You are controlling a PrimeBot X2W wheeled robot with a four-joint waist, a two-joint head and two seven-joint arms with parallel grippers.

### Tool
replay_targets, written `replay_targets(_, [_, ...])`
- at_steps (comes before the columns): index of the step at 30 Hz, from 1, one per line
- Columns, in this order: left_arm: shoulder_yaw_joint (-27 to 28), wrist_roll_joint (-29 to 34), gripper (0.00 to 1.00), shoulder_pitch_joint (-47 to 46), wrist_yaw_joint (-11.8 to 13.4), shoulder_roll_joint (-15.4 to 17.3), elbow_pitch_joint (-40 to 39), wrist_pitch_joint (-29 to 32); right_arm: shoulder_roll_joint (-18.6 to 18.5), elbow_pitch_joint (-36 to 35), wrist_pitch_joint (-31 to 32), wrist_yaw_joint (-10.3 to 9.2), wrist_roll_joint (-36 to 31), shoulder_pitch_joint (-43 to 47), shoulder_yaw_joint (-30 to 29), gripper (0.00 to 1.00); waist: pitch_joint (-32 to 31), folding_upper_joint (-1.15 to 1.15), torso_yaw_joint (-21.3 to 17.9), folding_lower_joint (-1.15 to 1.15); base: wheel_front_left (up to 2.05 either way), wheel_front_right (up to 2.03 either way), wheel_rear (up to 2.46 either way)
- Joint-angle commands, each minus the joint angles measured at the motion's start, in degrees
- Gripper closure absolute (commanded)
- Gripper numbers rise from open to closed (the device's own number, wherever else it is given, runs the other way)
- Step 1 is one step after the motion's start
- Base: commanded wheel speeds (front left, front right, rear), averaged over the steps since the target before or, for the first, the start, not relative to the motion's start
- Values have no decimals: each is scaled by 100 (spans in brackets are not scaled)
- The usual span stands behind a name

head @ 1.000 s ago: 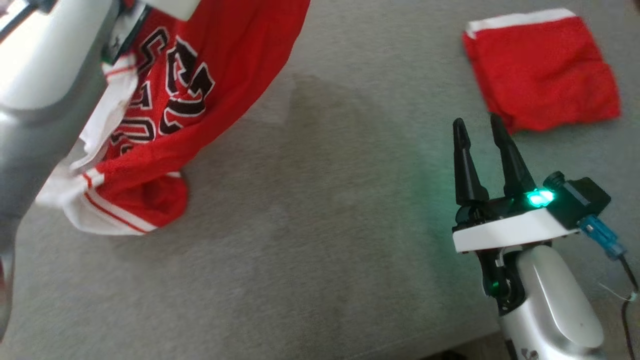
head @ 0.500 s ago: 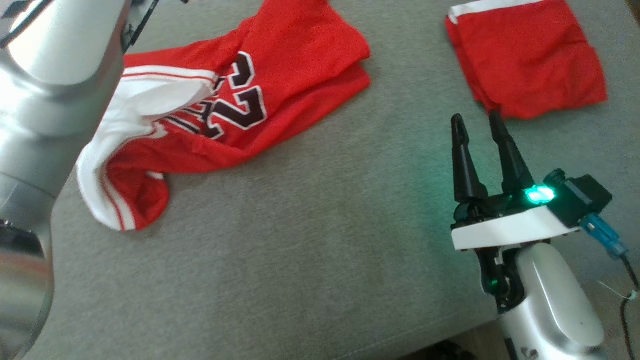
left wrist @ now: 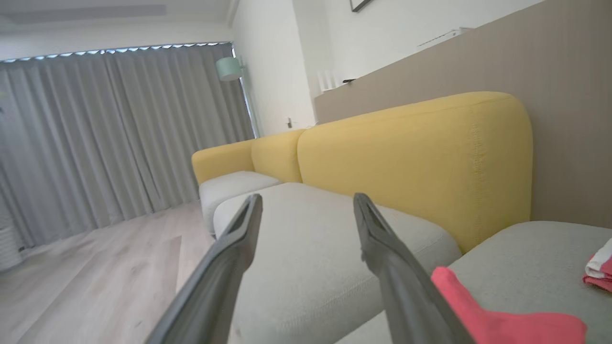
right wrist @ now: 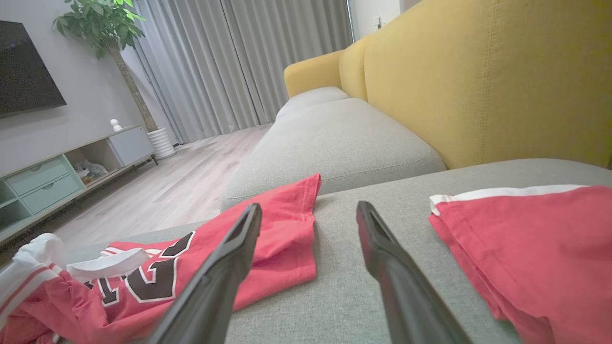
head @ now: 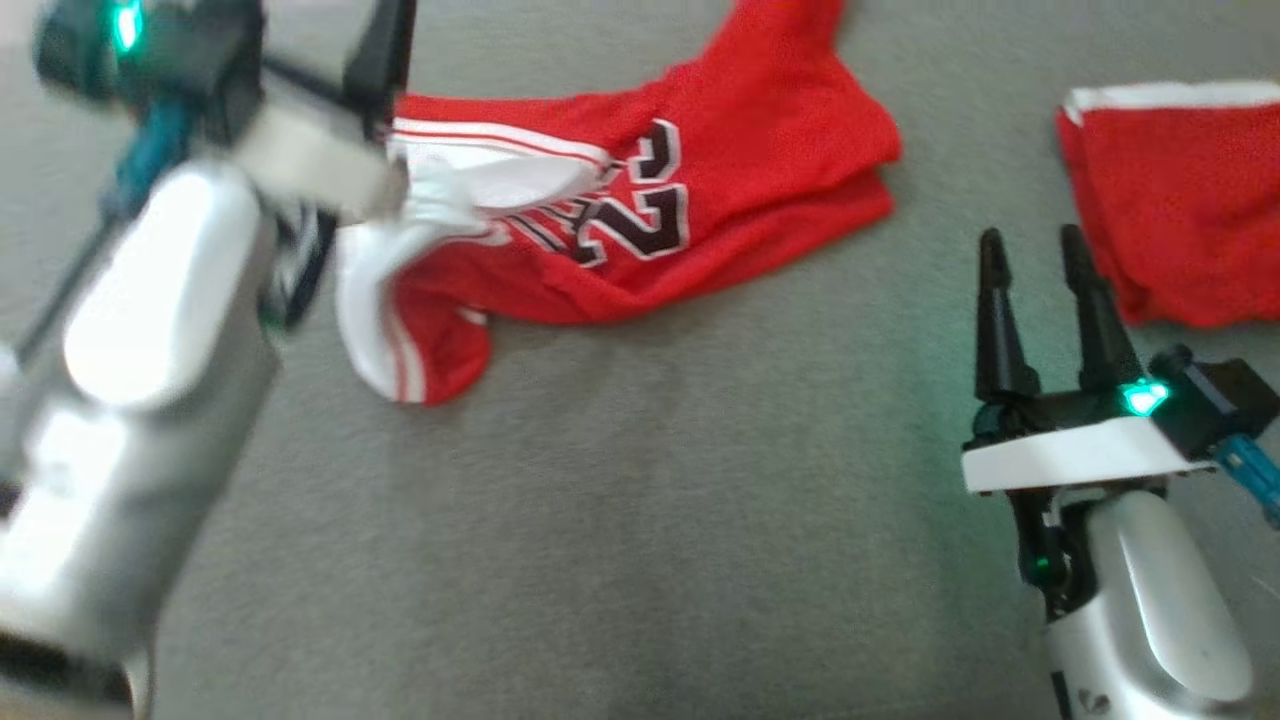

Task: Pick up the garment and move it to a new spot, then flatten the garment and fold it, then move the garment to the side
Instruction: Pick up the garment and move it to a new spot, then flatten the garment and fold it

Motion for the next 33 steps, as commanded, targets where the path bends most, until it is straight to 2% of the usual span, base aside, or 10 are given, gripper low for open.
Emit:
replay_targets(1, [442, -109, 0, 382, 113, 250, -428, -21, -2, -132, -61, -5, -99, 78, -1, 0, -315, 0, 407, 0, 0, 0, 0])
replay_targets(6, [864, -175, 0, 1753, 314, 215, -1063, -21, -2, -56, -61, -5, -211, 260, -113, 0, -555, 0, 661, 0, 0, 0, 0])
replay_targets(8, [932, -164, 0, 2013, 352, 179, -1185, -21, -2, -46, -61, -5, -218, 300, -129, 0, -598, 0, 696, 0, 0, 0, 0])
replay_targets(13, [1263, -92, 0, 3182, 517, -100, -1707, -21, -2, -5, -61, -5, -220, 450, -138, 0, -744, 0, 772, 0, 0, 0, 0])
replay_targets(18, [1649, 19, 0, 3962, 580, -488, -2054, -21, -2, 25, -61, -5, -199, 499, -95, 0, -758, 0, 754, 0, 0, 0, 0])
replay_targets(27, [2025, 471, 0, 4189, 284, -863, -2269, -22, -2, 31, -61, -5, -246, 350, -223, 0, -562, 0, 819, 0, 0, 0, 0])
replay_targets(33, [2135, 655, 0, 4084, 76, -1091, -2215, -22, -2, 673, 316, -5, -394, -63, -531, 0, -351, 0, 968, 0, 0, 0, 0])
